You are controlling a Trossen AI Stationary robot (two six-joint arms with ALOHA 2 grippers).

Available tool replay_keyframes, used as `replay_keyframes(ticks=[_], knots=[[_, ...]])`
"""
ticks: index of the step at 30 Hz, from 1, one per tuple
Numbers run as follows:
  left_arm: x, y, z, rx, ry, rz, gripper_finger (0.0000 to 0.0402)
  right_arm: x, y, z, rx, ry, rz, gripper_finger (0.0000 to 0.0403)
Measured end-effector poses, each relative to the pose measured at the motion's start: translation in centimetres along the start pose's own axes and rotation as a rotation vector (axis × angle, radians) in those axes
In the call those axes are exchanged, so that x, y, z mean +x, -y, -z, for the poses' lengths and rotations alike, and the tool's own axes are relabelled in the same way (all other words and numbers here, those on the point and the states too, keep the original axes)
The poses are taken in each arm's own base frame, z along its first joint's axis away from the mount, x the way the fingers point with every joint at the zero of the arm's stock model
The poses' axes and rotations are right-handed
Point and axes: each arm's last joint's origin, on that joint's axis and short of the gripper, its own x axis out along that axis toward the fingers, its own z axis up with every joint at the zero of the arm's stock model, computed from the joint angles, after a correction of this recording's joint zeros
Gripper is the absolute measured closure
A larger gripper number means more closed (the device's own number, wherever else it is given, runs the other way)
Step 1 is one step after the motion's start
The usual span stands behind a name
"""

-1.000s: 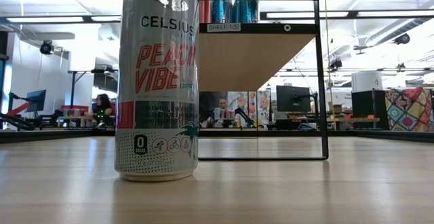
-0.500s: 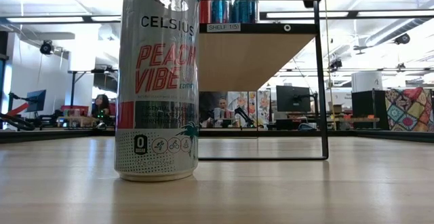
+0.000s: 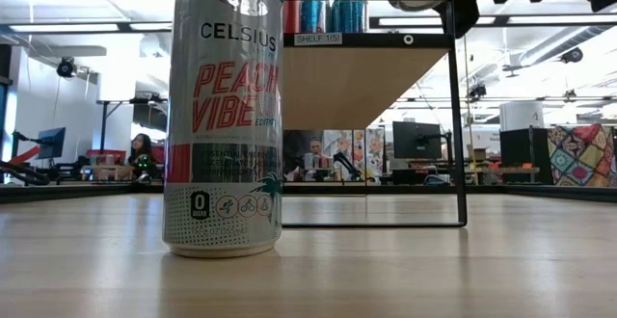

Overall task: Place canned beverage on shelf
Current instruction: Put the red black soda can on the shelf aligned with the other red black soda can

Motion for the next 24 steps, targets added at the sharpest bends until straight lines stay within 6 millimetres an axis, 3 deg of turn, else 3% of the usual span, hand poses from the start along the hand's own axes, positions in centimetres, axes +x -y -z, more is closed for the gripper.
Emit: replay_keyframes(ticks=[14,24], knots=[[0.5,-0.5,0.3,-0.01,-0.015,-0.024,0.0068,-0.1,0.2,1.4,-0.167,0.054,0.007,0.0122],[0.5,-0.5,0.3,-0.014,-0.015,-0.025,0.0068,2.0,0.2,3.5,-0.172,0.065,0.009,0.0122]])
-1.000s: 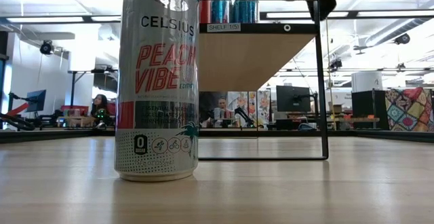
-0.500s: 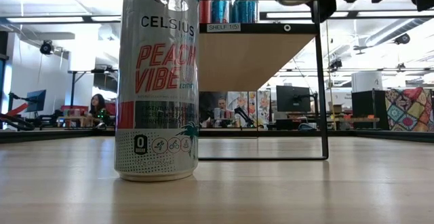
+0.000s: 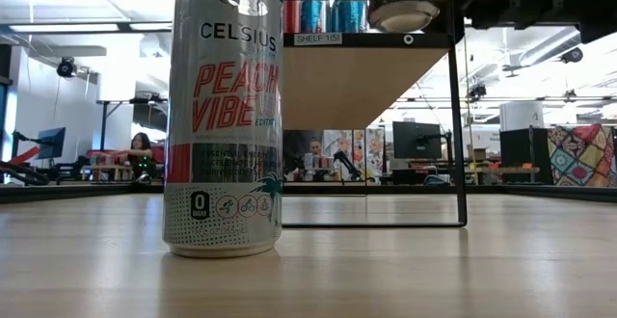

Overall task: Place canned beverage on shelf
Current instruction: Put the red black soda can on the shelf aligned with the other red black soda can

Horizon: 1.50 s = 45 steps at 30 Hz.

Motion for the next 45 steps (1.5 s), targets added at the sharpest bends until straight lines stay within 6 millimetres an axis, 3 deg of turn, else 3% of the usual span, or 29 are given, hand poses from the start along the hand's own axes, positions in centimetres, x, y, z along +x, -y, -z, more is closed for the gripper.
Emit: replay_keyframes(ticks=[10,33,45], knots=[[0.0,0.0,0.0,0.002,-0.003,0.0,0.0068,0.2,0.3,0.2,0.035,0.008,0.111,0.0114],[0.1,-0.1,0.1,0.003,-0.008,-0.01,0.0068,1.3,0.1,2.2,0.051,-0.075,0.158,0.0106],[0.1,0.0,0.2,0.006,-0.011,-0.008,0.0068,2.2,-0.1,2.1,0.04,-0.095,0.156,0.0088]])
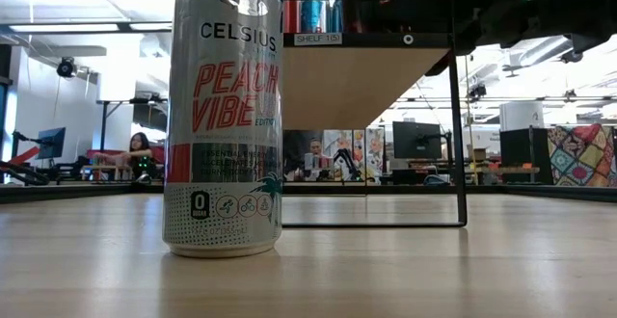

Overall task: Place canned beverage on shelf
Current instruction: Put the red black soda can on the shelf aligned with the other red black soda can

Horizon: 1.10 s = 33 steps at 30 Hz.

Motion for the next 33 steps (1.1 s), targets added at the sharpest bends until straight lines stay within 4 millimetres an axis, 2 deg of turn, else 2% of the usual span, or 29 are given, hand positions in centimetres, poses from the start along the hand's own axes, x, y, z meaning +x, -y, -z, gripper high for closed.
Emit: replay_keyframes(ticks=[6,15,33], knots=[[0.0,0.0,0.0,-0.001,0.001,0.0,0.0068,0.0,0.0,0.0,0.003,-0.006,0.001,0.0067],[0.0,0.0,0.0,-0.001,0.001,0.0,0.0068,-0.1,0.0,-0.1,0.01,-0.002,0.001,0.0063],[0.0,0.0,0.0,-0.001,0.001,0.0,0.0068,-1.5,0.5,-2.9,0.039,0.083,-0.002,0.0062]])
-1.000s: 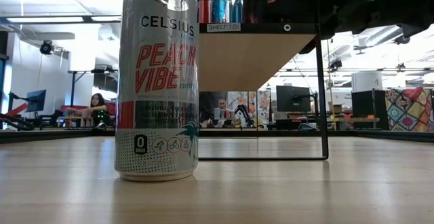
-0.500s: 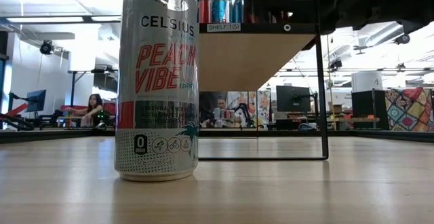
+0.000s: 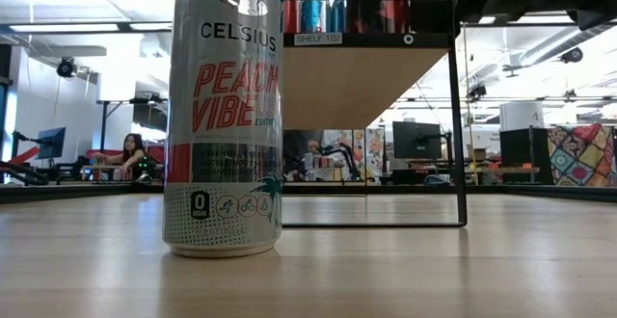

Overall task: Place canned beverage on shelf
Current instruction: Put the red black soda can on the shelf aligned with the other red black soda can

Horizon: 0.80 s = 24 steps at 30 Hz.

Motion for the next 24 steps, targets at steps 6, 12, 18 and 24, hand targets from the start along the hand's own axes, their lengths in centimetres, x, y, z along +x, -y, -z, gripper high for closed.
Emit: replay_keyframes(ticks=[6,12,18,24], knots=[[0.0,0.1,0.3,-0.014,-0.027,0.012,0.0068,-0.8,0.2,-1.3,-0.032,0.032,0.0,0.0062],[0.0,0.2,0.5,-0.04,-0.042,0.017,0.0068,-1.9,0.6,-3.0,0.015,0.082,-0.002,0.0062],[0.0,0.6,1.5,-0.066,-0.083,0.033,0.0068,-2.6,0.8,-5.0,0.061,0.038,-0.003,0.0062],[-0.1,0.8,1.8,-0.079,-0.111,0.041,0.0068,-2.2,0.6,-8.9,0.088,-0.101,0.01,0.0073]])
